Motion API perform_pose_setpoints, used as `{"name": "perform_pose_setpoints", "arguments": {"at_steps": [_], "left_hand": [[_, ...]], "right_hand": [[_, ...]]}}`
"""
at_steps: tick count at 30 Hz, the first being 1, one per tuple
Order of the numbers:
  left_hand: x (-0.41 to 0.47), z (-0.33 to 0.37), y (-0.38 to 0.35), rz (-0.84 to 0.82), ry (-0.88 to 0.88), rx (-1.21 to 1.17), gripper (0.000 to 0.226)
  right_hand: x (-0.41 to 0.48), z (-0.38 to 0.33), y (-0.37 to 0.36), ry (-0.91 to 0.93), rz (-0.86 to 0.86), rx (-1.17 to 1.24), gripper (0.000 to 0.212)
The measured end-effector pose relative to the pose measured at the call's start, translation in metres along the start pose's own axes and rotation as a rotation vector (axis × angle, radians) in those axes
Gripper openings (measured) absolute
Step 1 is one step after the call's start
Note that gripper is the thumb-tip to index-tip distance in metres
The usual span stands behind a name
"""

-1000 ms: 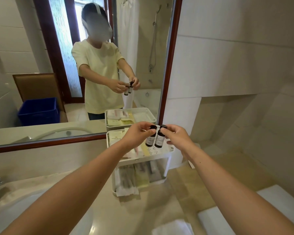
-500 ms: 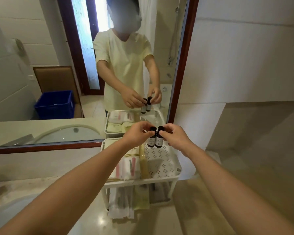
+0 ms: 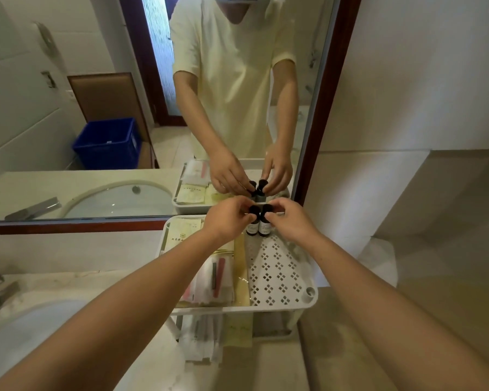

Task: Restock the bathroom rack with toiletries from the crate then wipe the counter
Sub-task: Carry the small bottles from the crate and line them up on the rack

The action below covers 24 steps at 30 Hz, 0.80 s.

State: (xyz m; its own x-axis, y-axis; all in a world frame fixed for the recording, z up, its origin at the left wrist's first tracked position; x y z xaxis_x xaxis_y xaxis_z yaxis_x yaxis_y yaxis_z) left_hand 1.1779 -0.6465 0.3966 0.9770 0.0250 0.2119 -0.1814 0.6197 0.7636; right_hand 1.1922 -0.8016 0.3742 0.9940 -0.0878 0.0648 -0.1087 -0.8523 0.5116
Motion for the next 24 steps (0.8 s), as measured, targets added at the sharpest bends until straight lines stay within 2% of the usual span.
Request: {"name": "perform_pose_setpoints", "arguments": {"at_steps": [11, 15, 19, 24], "left_hand": [[0.006, -0.011, 0.0, 0.055, -0.003, 0.0, 0.029], [0.006, -0.012, 0.0, 0.052, -0.008, 0.016, 0.036], [0.003, -0.01, 0.005, 0.072, -0.021, 0.006, 0.043], [-0.009, -0.008, 0.02, 0.13, 0.004, -0.063, 0.044]], "right_hand": [[0.007, 0.002, -0.009, 0.02, 0.014, 0.045, 0.016], [0.005, 0.003, -0.008, -0.002, -0.007, 0.051, 0.029], [0.002, 0.001, -0.007, -0.056, -0.055, 0.011, 0.051], [-0.013, -0.009, 0.014, -0.088, 0.058, 0.094, 0.047]]}}
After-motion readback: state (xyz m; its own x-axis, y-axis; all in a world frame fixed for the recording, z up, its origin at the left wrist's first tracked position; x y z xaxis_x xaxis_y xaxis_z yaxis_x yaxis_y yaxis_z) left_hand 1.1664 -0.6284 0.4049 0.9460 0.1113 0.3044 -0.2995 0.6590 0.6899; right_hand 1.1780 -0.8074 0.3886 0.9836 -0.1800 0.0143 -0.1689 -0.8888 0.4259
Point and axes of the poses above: each hand's wrist, its own x-axis towards the middle knuckle, its own y-axis out of the back of the hand, z = x × y, the point moved 5 cm from there along x, towards the middle knuckle, and after that the axes turned 13 degrees about z, right-handed, at the moved point
